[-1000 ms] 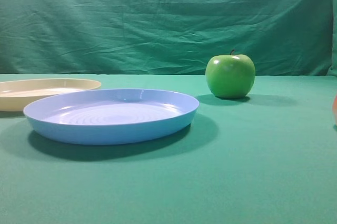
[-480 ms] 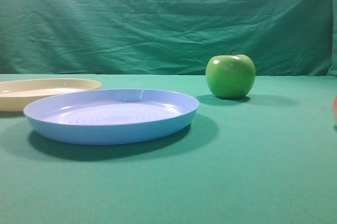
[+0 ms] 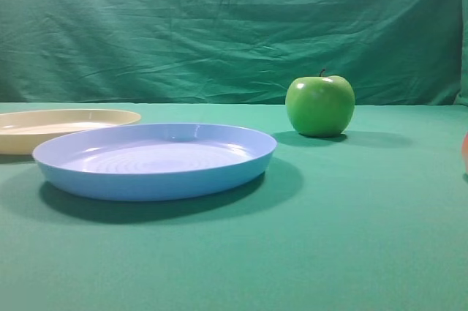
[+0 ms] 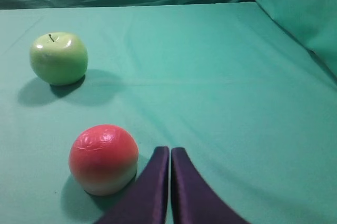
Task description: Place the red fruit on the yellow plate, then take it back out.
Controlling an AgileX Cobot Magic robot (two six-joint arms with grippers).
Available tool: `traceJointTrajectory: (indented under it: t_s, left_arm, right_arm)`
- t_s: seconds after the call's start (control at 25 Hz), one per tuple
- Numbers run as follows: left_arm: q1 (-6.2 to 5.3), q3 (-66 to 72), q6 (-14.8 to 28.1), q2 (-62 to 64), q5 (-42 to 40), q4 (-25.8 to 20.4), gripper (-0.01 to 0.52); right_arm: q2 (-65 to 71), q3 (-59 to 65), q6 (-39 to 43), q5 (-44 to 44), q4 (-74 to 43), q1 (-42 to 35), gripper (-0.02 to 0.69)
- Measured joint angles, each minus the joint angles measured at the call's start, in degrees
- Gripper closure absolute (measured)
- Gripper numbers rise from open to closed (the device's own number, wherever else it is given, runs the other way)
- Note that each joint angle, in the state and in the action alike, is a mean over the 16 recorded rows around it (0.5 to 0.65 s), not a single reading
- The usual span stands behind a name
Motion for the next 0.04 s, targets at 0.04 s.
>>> traceJointTrajectory:
  t_s: [0.04]
  left_arm:
    - [0.00, 0.0, 0.0, 0.0, 0.0, 0.0, 0.514]
  right_arm:
    - [0.0, 0.0, 0.0, 0.0, 0.0, 0.0, 0.665]
